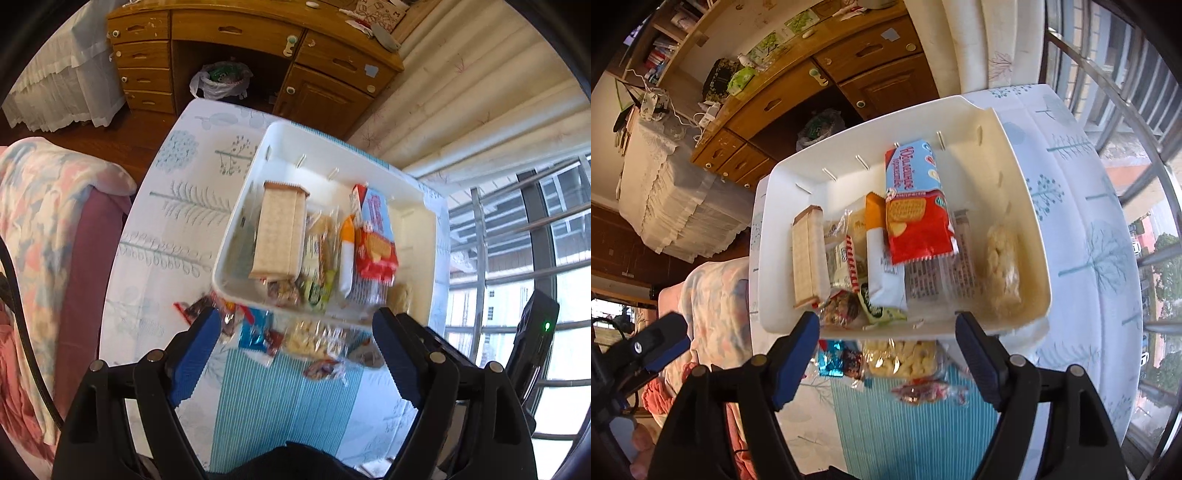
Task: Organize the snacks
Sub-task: 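Withdraw both open tools from the basket back over the table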
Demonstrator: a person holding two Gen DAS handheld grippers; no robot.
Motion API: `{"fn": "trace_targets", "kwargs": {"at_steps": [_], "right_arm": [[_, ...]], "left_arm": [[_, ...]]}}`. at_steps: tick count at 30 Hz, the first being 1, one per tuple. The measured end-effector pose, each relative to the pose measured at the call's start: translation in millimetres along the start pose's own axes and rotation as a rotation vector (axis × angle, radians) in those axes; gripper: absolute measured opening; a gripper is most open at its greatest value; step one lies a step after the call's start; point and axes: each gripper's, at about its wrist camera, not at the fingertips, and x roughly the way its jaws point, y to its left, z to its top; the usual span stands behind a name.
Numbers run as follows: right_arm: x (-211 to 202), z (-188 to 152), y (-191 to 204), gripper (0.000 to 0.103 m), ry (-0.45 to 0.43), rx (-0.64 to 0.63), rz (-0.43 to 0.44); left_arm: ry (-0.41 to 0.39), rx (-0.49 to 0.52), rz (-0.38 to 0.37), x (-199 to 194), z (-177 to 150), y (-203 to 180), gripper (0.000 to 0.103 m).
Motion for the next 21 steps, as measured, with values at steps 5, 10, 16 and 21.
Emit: {"fn": "trace_targets", "kwargs": {"at_steps": [5,10,16,21], "right_arm": [[-7.3,-29.0,9.5,0.077,-0.013,0.017,-0.038],[-12.6,-59.5,14.5,0.077,-0.034,0.056,-0.063],[-16.3,-100.7,21.9,0.077,-0.057,0.088,-0.091],[-18.3,-127.7,25.7,0.077,-0.056,0.102,-0.1]], "left_arm": [[0.011,0.017,-0.013,-12.9,-24.8,21.8,0.083],[0.016,0.035,-0.01,-28.3,-46.8,51.9,0.083],[0.032,0.042,-0.021,-36.2,-71.2,84.8,0.083],[0.052,0.058,-0.025,-33.4,-89.8,99.9,0.083]]}}
